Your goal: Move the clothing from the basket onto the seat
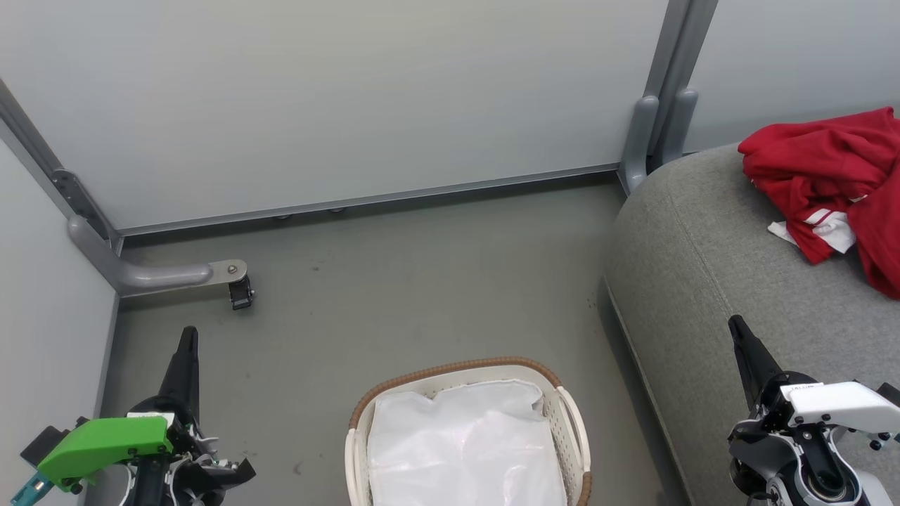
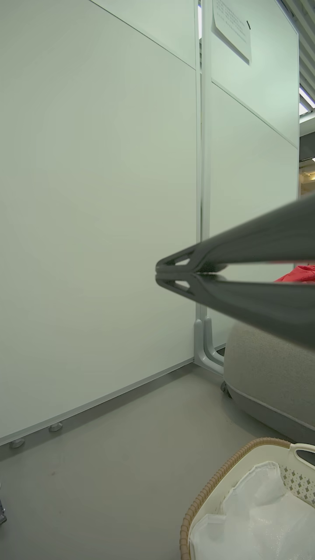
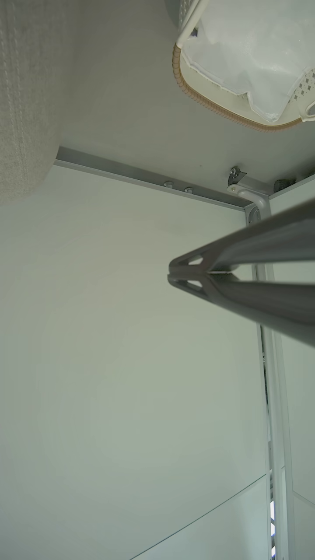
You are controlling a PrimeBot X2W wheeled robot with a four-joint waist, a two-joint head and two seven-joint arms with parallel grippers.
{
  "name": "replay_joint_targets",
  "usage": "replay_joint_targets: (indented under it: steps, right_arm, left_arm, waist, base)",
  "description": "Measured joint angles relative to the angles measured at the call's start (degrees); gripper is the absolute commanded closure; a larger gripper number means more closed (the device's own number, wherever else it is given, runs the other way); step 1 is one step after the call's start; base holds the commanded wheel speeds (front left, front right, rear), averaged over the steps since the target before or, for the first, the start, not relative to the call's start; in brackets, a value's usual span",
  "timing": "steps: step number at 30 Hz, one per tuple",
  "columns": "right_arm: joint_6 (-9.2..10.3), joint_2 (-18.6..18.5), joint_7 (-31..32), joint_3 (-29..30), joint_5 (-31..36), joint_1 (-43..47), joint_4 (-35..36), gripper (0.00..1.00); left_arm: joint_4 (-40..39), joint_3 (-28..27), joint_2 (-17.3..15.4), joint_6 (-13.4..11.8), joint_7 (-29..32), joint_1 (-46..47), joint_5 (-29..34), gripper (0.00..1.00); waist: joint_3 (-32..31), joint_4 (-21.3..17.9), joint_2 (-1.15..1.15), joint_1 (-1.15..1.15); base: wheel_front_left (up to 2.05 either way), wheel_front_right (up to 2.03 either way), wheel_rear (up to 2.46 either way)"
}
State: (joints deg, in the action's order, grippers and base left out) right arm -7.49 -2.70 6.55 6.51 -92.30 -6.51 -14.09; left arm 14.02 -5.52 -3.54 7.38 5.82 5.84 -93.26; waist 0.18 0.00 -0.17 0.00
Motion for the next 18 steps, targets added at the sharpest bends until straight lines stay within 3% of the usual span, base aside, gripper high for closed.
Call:
replay_joint_targets:
  steps: [18]
  right_arm:
    - [0.0, 0.0, 0.0, 0.0, 0.0, 0.01, 0.0, 1.0]
  left_arm:
    - [0.0, -0.2, 0.14, 0.0, 0.15, 0.01, 0.08, 1.0]
  waist:
    - [0.0, 0.0, 0.0, 0.0]
  base:
    - [0.0, 0.0, 0.0]
